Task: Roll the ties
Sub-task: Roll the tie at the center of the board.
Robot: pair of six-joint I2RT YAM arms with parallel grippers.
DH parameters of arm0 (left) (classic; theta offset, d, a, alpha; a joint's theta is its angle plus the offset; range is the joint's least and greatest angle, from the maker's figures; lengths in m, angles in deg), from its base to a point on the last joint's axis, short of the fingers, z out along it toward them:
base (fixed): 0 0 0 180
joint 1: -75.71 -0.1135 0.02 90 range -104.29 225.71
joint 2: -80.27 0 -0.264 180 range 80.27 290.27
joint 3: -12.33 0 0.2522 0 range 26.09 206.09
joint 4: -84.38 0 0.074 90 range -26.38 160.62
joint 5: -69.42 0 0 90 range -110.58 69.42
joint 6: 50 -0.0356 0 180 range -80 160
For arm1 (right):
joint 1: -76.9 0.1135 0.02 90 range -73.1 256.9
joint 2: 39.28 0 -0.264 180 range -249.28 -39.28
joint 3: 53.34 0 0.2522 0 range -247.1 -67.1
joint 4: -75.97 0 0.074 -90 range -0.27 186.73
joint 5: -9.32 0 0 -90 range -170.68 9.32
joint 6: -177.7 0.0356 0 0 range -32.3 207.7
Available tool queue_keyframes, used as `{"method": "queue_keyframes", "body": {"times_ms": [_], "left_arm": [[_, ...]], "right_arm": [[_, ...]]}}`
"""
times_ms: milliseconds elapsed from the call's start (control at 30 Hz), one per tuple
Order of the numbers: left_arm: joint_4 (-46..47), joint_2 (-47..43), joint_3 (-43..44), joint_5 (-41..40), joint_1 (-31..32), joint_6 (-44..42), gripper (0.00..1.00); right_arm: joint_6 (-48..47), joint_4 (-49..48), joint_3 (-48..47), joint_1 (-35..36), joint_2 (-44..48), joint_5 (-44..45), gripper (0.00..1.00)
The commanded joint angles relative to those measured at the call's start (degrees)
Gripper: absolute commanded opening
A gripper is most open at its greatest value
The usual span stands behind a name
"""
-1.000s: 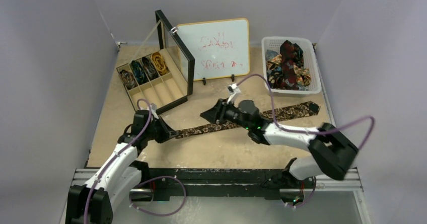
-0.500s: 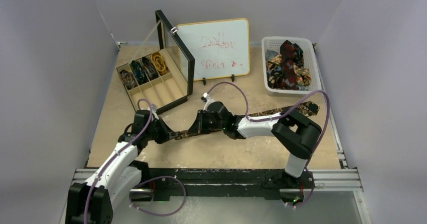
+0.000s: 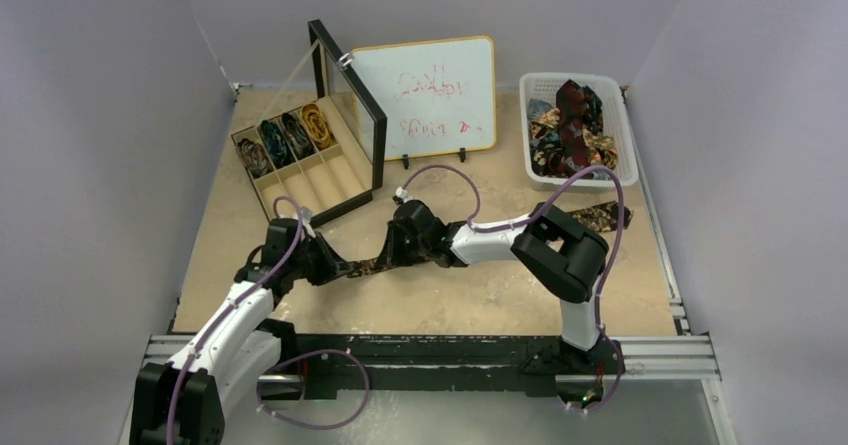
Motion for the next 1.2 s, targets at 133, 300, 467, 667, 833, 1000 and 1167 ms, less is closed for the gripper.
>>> {"method": "queue_keyframes", "body": {"times_ms": [133, 300, 467, 667, 833, 1000, 1167], "left_arm": [[0.34, -1.00, 0.76, 0.77, -0.37, -0.12, 0.34], [0.26, -2.46, -1.53, 0.13, -0.37, 1.90, 0.43], [0.44, -3.24, -2.36, -0.65, -0.37, 2.89, 0.45], [1.89, -2.87, -2.32, -0.52, -0.37, 2.67, 0.25], [2.64, -1.34, -0.86, -0.22, -0.37, 1.60, 0.08], [-0.65, -0.29, 1.31, -2.15, -0.37, -0.01, 0.00], [-1.18, -1.40, 1.19, -2.86, -0.37, 0.22, 0.00]], "right_arm": [[-0.54, 5.75, -2.44, 0.03, -3.57, 2.29, 0.00], [0.44, 5.70, -1.81, 0.00, -4.87, 1.51, 0.00], [0.47, 5.37, -1.66, -0.22, -5.72, 0.45, 0.00], [-0.12, 3.84, -1.75, -0.45, -5.32, -1.67, 0.00], [-1.86, 3.78, -2.98, -0.51, -4.56, -2.94, 0.00], [-3.15, 6.30, -4.93, -0.56, -0.91, -0.06, 0.00], [-5.58, 7.52, -6.62, -0.74, 1.14, -0.43, 0.00]]}}
